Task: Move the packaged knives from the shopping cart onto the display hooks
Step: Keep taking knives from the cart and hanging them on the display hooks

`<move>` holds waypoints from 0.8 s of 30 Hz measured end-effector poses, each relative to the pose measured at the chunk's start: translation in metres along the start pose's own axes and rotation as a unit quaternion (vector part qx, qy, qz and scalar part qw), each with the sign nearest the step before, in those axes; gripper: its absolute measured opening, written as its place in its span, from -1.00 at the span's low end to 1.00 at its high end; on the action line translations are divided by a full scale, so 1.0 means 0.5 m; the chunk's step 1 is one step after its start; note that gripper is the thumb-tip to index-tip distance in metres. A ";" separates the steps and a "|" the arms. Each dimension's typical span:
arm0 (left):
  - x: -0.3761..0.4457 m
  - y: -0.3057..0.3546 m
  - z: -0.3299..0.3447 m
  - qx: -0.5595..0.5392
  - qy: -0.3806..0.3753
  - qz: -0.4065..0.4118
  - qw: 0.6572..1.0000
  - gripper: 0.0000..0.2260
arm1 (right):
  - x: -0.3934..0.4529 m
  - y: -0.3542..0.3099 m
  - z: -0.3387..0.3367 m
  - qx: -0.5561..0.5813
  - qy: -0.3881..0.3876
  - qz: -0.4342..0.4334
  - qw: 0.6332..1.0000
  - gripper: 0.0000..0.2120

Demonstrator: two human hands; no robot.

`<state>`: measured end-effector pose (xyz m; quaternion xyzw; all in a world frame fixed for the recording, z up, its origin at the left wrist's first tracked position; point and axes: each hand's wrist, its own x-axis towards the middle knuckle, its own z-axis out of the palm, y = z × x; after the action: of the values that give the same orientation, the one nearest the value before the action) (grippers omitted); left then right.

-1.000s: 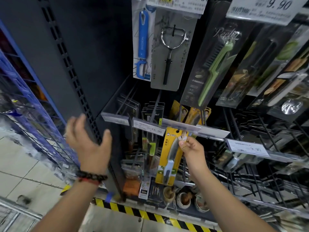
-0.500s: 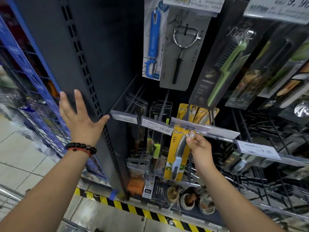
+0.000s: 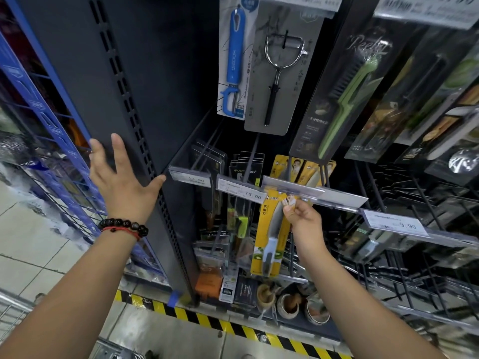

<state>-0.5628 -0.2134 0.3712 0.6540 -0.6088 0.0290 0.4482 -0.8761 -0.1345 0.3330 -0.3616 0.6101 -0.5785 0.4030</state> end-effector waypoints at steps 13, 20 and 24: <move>-0.001 0.000 -0.005 0.004 0.000 0.007 1.000 -0.02 | -0.009 -0.013 -0.013 0.018 0.041 0.002 0.999 -0.86; -0.002 0.001 -0.006 0.005 -0.007 0.001 1.000 -0.02 | -0.001 0.009 -0.013 0.001 0.045 0.008 0.999 -0.83; -0.001 0.001 -0.003 0.006 -0.004 -0.003 1.000 -0.02 | 0.033 0.016 -0.006 -0.030 0.045 0.024 0.998 -0.80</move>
<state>-0.5627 -0.2119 0.3721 0.6582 -0.6085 0.0287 0.4424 -0.8853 -0.1477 0.3240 -0.3322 0.6529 -0.5661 0.3781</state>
